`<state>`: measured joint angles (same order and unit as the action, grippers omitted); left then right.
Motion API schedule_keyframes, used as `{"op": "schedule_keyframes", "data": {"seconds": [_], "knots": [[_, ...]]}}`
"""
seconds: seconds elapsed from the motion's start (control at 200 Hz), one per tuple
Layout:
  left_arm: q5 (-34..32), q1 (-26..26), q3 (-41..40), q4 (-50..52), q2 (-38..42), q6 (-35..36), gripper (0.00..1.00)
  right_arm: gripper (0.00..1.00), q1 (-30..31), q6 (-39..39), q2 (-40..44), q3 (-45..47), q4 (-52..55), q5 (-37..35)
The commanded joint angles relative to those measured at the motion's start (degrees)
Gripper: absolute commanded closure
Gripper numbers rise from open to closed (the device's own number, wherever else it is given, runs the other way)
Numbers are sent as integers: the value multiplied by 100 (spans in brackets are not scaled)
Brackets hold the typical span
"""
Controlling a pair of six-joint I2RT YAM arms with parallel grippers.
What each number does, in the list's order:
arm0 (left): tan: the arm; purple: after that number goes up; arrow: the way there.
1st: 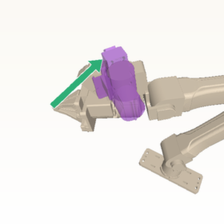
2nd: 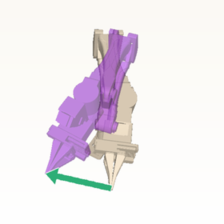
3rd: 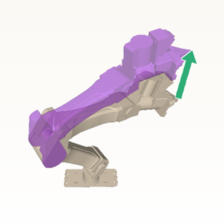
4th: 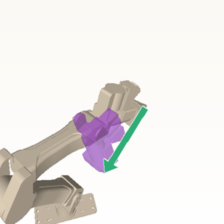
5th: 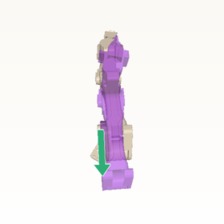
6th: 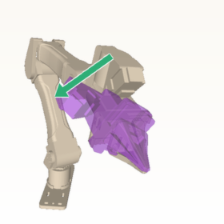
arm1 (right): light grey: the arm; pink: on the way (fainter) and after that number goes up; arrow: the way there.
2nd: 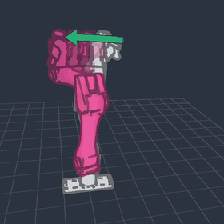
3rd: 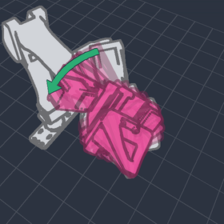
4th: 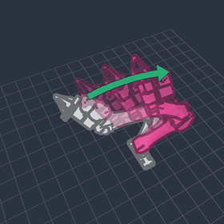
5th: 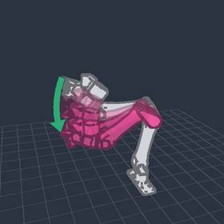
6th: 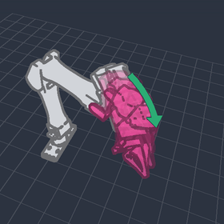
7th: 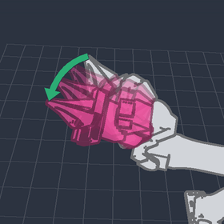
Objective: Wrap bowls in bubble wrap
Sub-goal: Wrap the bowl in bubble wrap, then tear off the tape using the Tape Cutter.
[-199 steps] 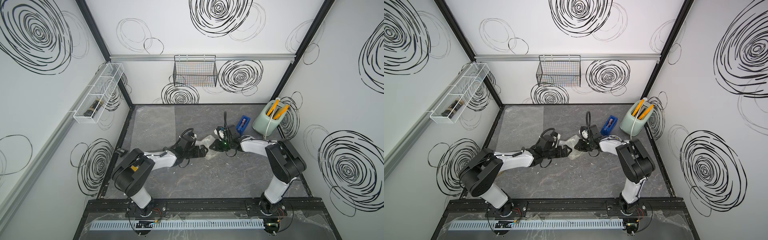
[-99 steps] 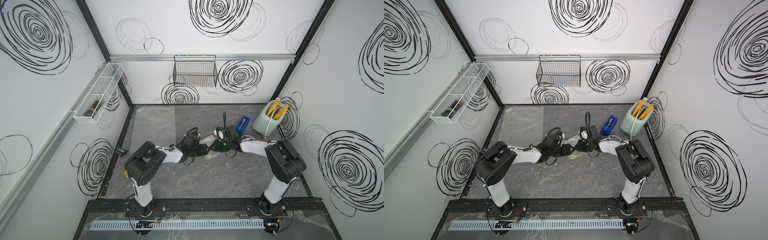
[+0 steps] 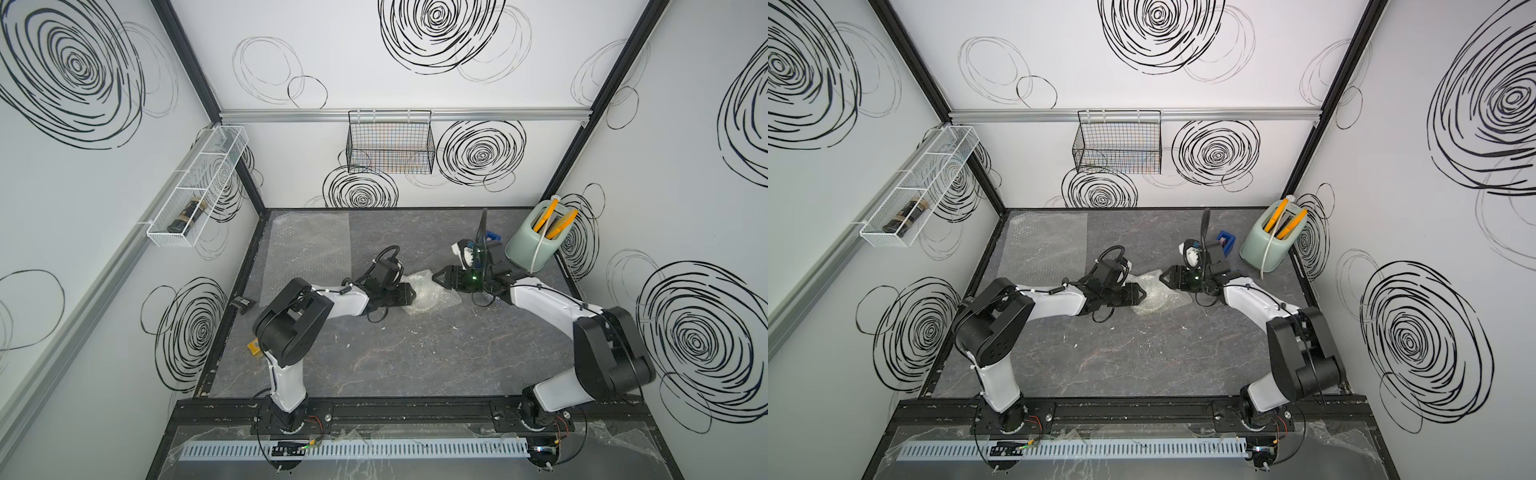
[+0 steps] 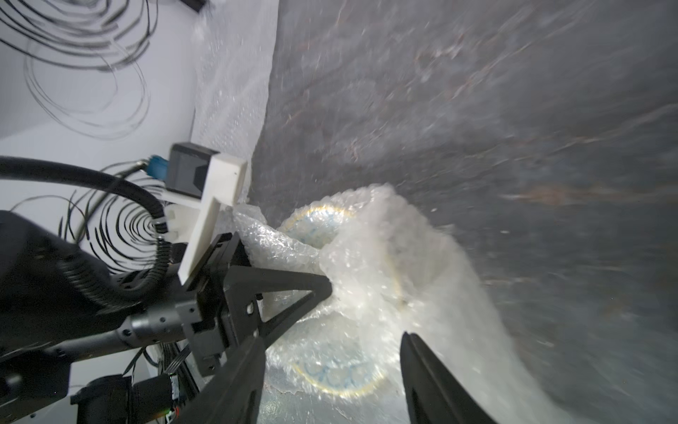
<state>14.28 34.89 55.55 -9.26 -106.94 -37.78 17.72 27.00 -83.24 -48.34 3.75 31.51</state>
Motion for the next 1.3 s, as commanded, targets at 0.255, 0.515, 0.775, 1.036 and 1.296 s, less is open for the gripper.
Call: {"op": "schedule_keyframes", "data": {"seconds": [0.255, 0.515, 0.775, 1.036, 1.296], "knots": [[-156, -53, 817, 1171, -320, 1159, 52, 34, -1008, 225, 356, 471, -89, -164], [-93, -74, 756, 1213, -258, 1256, 53, 47, -1972, 559, -493, -554, -80, 191], [-29, -70, 678, 1147, -225, 1256, 53, 49, -2406, 760, -1291, -1137, -169, 307], [-8, -70, 658, 1116, -217, 1256, 54, 49, -2448, 1017, -1799, -1275, -444, 575], [-12, -62, 652, 1114, -214, 1247, 54, 52, -2448, 1244, -2184, -1319, -755, 790]]}}
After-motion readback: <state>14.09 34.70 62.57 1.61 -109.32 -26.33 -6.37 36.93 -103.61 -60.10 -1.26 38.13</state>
